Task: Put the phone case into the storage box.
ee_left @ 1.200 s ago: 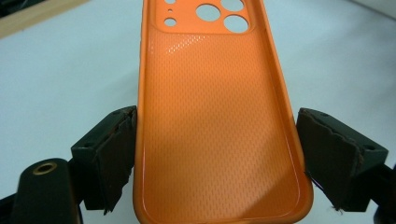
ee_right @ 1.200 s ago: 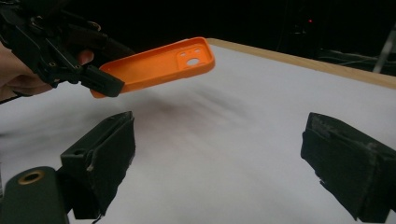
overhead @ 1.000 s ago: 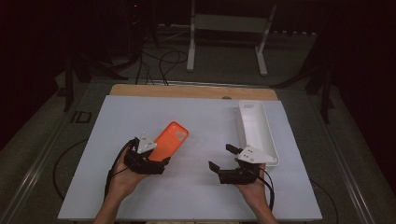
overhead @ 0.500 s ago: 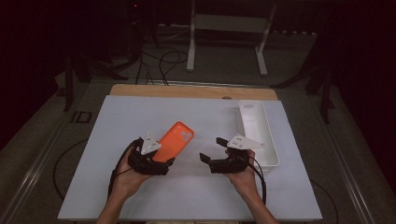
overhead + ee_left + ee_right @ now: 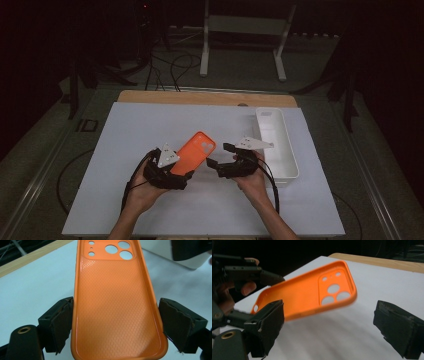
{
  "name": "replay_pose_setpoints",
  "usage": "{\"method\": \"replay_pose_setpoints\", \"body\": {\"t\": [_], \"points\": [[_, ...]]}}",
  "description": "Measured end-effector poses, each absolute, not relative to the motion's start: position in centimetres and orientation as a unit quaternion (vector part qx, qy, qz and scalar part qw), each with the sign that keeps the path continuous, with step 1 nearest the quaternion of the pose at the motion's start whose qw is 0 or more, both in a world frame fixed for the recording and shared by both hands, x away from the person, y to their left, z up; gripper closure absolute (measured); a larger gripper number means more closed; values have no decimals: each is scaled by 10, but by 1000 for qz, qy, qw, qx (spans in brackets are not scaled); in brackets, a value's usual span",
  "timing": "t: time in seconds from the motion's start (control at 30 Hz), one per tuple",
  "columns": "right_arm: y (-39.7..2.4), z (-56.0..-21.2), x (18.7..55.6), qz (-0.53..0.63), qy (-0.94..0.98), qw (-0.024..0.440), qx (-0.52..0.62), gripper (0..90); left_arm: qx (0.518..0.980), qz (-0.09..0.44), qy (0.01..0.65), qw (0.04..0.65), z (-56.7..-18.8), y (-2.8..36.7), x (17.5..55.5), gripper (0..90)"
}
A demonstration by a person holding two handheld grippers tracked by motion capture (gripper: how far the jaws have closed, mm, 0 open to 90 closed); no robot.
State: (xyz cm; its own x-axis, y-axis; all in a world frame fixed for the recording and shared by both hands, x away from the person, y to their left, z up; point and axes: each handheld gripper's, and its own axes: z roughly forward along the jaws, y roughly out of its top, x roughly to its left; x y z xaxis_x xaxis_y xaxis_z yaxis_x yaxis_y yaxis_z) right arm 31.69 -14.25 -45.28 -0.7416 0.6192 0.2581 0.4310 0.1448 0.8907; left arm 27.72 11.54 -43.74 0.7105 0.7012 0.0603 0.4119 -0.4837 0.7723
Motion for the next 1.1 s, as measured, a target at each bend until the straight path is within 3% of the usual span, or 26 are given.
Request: {"method": "replay_pose_setpoints", "body": {"t": [0.63, 0.97, 1.1], "points": [[-137, -461, 329, 574, 730, -1, 371, 98, 838, 190, 309, 408, -430, 100, 269, 164], [-137, -461, 329, 584, 720, -30, 374, 162, 840, 185, 306, 407, -433, 95, 271, 163], [-137, -459, 328, 589, 715, -44, 374, 268, 844, 178, 306, 403, -436, 93, 272, 162]]}}
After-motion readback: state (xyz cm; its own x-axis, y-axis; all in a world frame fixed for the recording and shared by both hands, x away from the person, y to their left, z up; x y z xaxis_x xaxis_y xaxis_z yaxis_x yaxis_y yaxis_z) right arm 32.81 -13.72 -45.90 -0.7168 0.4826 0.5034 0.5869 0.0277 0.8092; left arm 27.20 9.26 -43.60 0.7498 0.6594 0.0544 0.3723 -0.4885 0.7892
